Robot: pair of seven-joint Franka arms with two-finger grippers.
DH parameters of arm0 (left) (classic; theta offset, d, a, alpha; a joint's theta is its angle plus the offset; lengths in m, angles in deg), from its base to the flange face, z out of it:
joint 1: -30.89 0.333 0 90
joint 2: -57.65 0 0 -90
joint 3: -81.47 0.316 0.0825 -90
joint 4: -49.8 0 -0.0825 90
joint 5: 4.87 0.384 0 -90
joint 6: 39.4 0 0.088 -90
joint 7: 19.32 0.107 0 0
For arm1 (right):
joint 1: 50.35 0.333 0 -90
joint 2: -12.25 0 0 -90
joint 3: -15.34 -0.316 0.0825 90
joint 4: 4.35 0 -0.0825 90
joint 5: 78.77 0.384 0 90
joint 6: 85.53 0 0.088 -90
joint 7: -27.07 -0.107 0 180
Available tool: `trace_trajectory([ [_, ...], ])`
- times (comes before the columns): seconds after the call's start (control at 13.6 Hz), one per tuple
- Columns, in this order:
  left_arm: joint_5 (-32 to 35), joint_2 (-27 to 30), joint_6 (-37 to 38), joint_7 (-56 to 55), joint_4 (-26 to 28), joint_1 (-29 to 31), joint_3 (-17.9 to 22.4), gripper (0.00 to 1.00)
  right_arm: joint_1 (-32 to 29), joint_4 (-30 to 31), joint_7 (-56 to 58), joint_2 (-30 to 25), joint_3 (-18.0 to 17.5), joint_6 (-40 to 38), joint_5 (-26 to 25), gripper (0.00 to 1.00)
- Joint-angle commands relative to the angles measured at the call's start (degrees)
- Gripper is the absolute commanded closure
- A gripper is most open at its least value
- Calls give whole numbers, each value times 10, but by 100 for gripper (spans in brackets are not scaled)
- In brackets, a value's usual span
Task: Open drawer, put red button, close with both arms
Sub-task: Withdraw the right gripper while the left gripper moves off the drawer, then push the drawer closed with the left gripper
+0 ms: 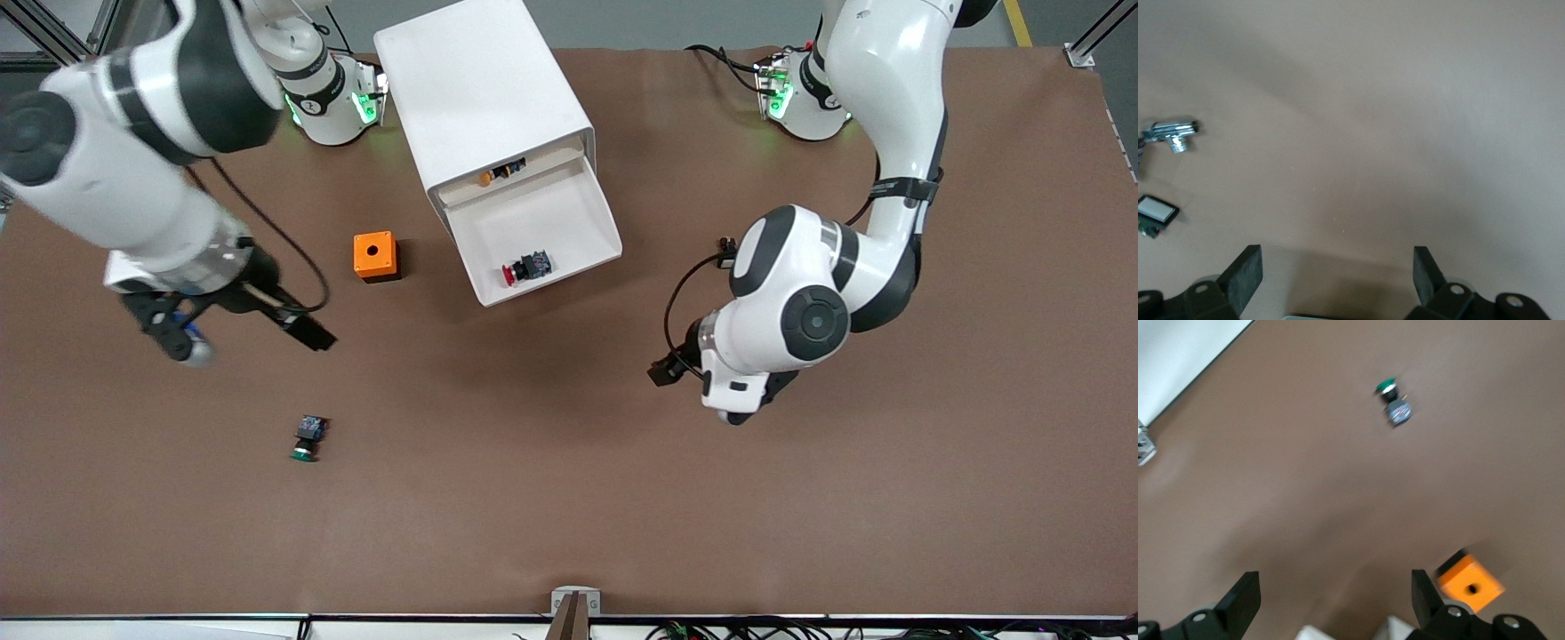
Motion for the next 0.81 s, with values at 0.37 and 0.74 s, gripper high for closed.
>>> trace_trajectory([
  [0.37, 35, -18, -130, 35, 51, -107, -3, 1, -82, 5, 384, -57, 68, -80, -4, 0],
  [0.74, 6, -23, -125, 4, 66, -141, -34, 0, -83, -2, 457, -63, 72, -124, -59, 0],
])
